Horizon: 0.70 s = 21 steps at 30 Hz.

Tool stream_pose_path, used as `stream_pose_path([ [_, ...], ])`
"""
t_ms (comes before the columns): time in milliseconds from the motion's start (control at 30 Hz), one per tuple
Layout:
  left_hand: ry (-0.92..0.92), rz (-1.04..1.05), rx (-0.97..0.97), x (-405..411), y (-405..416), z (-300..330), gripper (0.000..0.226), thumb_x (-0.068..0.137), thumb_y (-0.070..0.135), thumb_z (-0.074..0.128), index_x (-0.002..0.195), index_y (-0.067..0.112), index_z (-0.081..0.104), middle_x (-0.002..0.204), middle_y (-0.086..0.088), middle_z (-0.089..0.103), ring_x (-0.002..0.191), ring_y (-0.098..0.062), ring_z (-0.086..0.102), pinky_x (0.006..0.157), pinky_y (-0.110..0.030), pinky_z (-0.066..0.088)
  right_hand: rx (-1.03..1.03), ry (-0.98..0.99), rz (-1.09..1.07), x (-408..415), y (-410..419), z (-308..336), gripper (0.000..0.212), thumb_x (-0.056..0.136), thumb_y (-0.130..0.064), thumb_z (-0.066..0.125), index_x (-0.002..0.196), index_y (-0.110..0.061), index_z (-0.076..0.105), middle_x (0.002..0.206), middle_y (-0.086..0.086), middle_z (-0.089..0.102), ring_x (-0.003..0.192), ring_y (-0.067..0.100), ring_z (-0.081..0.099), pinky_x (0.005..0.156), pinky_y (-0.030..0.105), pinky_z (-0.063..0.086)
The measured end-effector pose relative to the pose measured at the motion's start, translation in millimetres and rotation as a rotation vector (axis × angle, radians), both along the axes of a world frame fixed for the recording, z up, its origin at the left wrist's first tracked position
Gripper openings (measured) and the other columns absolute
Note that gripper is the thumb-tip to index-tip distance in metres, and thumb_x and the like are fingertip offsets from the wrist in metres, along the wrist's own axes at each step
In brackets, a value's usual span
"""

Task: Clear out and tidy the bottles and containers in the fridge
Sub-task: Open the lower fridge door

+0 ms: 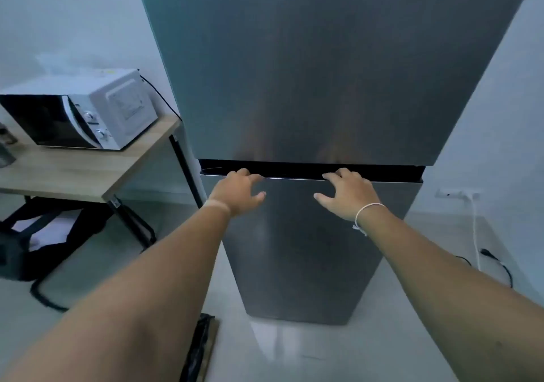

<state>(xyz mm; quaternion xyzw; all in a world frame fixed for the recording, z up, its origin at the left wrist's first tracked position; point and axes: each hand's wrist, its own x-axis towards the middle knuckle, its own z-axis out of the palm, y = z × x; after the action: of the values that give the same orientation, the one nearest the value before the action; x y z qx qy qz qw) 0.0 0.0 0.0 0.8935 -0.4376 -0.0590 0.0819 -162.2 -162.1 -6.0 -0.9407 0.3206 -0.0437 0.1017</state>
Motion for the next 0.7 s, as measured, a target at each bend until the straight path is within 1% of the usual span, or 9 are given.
stream_pose_path([
  [100,-0.124,0.004,-0.017,9,-5,-7,0.054,0.089,0.041,0.047,0.139,0.022,0.043,0.133,-0.011,0.047,0.124,-0.031,0.044,0.103,-0.044,0.041,-0.076,-0.009,-0.029,7,-6,-9,0.059,0.087,-0.055,0.044,0.138,-0.025,0.042,0.132,0.005,0.051,0.125,0.026,0.044,0.105,0.041,0.030],
  [200,-0.227,-0.008,-0.010,19,-8,-13,0.049,0.092,0.040,0.044,0.138,0.022,0.045,0.130,-0.011,0.051,0.123,-0.032,0.045,0.102,-0.042,0.040,-0.106,-0.045,-0.046,13,-4,-19,0.059,0.086,-0.056,0.043,0.137,-0.025,0.043,0.130,0.003,0.053,0.123,0.026,0.045,0.108,0.044,0.026],
  [300,-0.231,-0.037,-0.088,32,-11,-24,0.045,0.094,0.038,0.043,0.135,0.020,0.049,0.129,-0.012,0.055,0.121,-0.033,0.050,0.101,-0.041,0.041,-0.159,-0.118,-0.058,14,-6,-31,0.059,0.087,-0.055,0.044,0.137,-0.024,0.044,0.131,0.003,0.053,0.124,0.026,0.045,0.112,0.046,0.022],
  [400,-0.337,-0.074,-0.155,41,-10,-42,0.047,0.093,0.038,0.046,0.134,0.016,0.050,0.126,-0.014,0.058,0.115,-0.035,0.055,0.098,-0.040,0.043,-0.226,-0.201,-0.062,16,-8,-46,0.057,0.086,-0.053,0.047,0.135,-0.023,0.045,0.131,0.002,0.054,0.125,0.025,0.044,0.114,0.047,0.018],
  [500,-0.422,-0.067,-0.266,43,-10,-56,0.043,0.093,0.032,0.048,0.130,0.011,0.054,0.120,-0.017,0.061,0.109,-0.038,0.057,0.095,-0.042,0.044,-0.269,-0.279,-0.086,20,-6,-57,0.057,0.084,-0.051,0.054,0.133,-0.022,0.046,0.129,0.002,0.054,0.125,0.026,0.043,0.116,0.047,0.015],
  [633,-0.436,-0.047,-0.366,41,-12,-65,0.037,0.094,0.022,0.045,0.128,0.011,0.056,0.119,-0.019,0.061,0.108,-0.040,0.057,0.092,-0.044,0.045,-0.335,-0.318,-0.113,24,-4,-66,0.056,0.082,-0.045,0.060,0.131,-0.021,0.047,0.129,0.004,0.054,0.125,0.027,0.044,0.115,0.047,0.016],
  [700,-0.433,-0.045,-0.389,40,-11,-68,0.038,0.095,0.020,0.044,0.130,0.011,0.055,0.122,-0.019,0.059,0.110,-0.040,0.056,0.093,-0.043,0.044,-0.355,-0.342,-0.129,26,-2,-69,0.055,0.082,-0.043,0.062,0.130,-0.021,0.048,0.128,0.004,0.054,0.124,0.028,0.045,0.115,0.048,0.017],
])
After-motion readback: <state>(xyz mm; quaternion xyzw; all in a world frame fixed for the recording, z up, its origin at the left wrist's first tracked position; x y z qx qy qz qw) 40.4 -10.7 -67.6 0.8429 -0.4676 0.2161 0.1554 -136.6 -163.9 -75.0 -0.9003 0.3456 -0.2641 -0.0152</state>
